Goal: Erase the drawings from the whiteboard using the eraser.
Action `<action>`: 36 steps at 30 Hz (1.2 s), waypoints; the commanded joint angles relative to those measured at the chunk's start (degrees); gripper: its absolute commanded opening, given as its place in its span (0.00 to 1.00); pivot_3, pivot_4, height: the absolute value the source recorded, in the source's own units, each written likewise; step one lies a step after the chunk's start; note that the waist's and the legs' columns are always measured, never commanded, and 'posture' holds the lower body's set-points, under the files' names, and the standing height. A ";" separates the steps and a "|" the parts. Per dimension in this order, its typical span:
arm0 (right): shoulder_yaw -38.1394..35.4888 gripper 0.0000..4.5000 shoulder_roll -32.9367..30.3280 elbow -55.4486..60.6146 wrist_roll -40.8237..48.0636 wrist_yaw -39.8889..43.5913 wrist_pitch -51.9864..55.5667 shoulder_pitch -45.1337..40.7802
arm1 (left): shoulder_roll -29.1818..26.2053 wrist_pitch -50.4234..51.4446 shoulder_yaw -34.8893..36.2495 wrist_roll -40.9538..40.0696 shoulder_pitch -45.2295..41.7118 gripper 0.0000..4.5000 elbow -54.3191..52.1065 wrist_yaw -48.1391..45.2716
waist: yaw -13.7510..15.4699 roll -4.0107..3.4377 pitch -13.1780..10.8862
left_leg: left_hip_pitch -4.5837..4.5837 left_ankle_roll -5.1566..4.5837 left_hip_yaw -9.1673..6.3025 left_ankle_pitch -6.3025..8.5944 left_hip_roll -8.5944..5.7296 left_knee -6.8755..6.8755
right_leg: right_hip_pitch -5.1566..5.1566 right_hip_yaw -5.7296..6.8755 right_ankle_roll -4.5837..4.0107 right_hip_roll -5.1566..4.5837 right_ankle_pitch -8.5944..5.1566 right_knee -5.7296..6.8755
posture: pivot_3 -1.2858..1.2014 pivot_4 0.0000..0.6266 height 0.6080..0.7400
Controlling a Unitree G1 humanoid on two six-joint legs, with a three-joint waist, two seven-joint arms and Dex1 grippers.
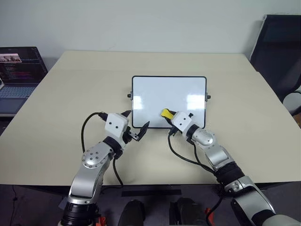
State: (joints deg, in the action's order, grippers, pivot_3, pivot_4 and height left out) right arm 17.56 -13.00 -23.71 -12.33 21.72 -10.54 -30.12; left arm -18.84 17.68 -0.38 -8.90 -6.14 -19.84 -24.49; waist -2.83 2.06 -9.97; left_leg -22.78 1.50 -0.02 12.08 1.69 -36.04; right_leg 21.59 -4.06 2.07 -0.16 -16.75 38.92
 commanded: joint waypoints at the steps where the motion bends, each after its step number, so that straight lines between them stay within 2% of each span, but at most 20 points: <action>1: 0.55 0.19 -2.48 -1.68 -1.34 2.12 1.04 2.66 | -0.28 -2.00 0.45 -0.21 0.26 1.00 -0.61 -0.21 | -0.04 0.00 0.00 | 0.00 0.00 -0.01 0.00 0.00 0.00 | -0.01 0.00 0.00 0.00 0.00 0.00 | 0.52 0.24 1.00; 12: -0.83 0.19 -5.70 3.25 -0.11 3.89 2.14 5.31 | 0.09 -2.88 -0.35 -0.20 -0.65 1.00 0.61 -0.57 | 0.74 0.02 0.01 | -0.03 0.00 -0.06 0.00 -0.02 0.01 | -0.04 -0.01 0.03 -0.02 -0.03 -0.08 | 0.52 0.24 1.00; 18: -5.40 0.19 -6.47 9.39 3.74 4.12 5.72 5.90 | 0.23 -2.79 -0.93 -0.21 -1.02 1.00 0.54 -0.49 | 1.06 0.03 0.00 | -0.05 0.00 -0.08 0.00 -0.02 0.01 | -0.04 -0.02 0.04 -0.04 -0.05 -0.09 | 0.52 0.24 1.00; 27: -12.12 0.19 -3.51 17.17 9.06 0.72 10.14 0.62 | 0.20 -2.01 -1.42 -0.56 -2.19 1.00 0.35 -0.44 | 0.82 0.02 -0.11 | -0.26 0.01 0.01 0.01 -0.01 0.10 | 0.26 0.00 -0.02 -0.02 -0.01 -0.09 | 0.52 0.24 1.00; 36: -12.40 0.19 -1.42 16.52 8.94 -0.88 10.73 -2.79 | -0.11 -1.81 -1.11 -0.86 -2.70 1.00 0.53 -0.80 | 0.72 0.01 -0.12 | -0.72 0.04 0.00 0.03 -0.05 0.19 | 0.73 0.03 -0.19 -0.01 0.10 -0.08 | 0.52 0.24 1.00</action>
State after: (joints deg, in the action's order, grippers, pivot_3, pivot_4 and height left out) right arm 5.80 -14.40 -9.36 -4.23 21.00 0.11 -32.45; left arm -18.76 16.27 -1.91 -8.99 -8.20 -17.73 -24.94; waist -2.11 2.07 -10.09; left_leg -23.55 1.54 -0.03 12.11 1.63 -35.85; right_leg 22.34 -4.03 1.88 -0.17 -16.65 38.83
